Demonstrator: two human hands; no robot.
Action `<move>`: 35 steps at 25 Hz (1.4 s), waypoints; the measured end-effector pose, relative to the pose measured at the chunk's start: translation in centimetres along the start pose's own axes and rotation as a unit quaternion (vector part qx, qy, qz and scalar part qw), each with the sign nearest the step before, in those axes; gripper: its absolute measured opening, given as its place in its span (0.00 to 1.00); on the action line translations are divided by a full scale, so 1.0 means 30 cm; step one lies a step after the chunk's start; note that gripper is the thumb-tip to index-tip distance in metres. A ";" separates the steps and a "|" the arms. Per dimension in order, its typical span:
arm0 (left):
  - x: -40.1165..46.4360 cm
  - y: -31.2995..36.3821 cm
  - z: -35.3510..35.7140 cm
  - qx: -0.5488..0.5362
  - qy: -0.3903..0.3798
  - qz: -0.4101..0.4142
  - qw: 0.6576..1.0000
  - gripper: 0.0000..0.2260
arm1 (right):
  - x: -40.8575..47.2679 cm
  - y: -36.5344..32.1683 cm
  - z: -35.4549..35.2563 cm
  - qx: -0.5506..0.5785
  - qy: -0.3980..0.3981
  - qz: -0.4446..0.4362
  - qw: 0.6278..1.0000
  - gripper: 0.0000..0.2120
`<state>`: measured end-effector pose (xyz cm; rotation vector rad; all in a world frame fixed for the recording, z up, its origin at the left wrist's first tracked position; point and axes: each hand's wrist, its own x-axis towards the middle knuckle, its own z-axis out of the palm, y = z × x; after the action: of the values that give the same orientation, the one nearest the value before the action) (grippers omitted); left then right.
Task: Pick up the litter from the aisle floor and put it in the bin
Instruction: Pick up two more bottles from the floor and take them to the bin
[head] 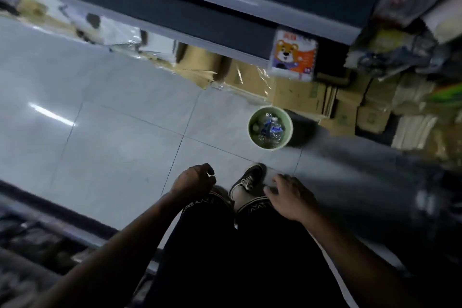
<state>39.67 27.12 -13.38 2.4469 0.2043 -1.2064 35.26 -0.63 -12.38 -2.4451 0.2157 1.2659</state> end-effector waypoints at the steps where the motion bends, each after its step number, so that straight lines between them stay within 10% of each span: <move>1: -0.049 -0.036 -0.003 -0.014 0.011 -0.001 1.000 0.12 | -0.015 -0.023 -0.015 -0.020 0.000 -0.012 1.000 0.23; 13: -0.690 -0.546 0.154 -0.237 0.228 -0.146 0.933 0.14 | -0.142 -0.483 0.049 -0.291 -0.040 -0.197 0.936 0.24; 35: -0.662 -0.507 0.154 -0.372 0.176 -0.392 0.823 0.18 | 0.181 -1.131 -0.147 -0.413 -0.114 -0.354 0.831 0.26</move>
<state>19.48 39.92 -4.67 1.8318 1.5839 -0.6689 52.03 28.93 -5.67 -2.4944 -1.4495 1.4066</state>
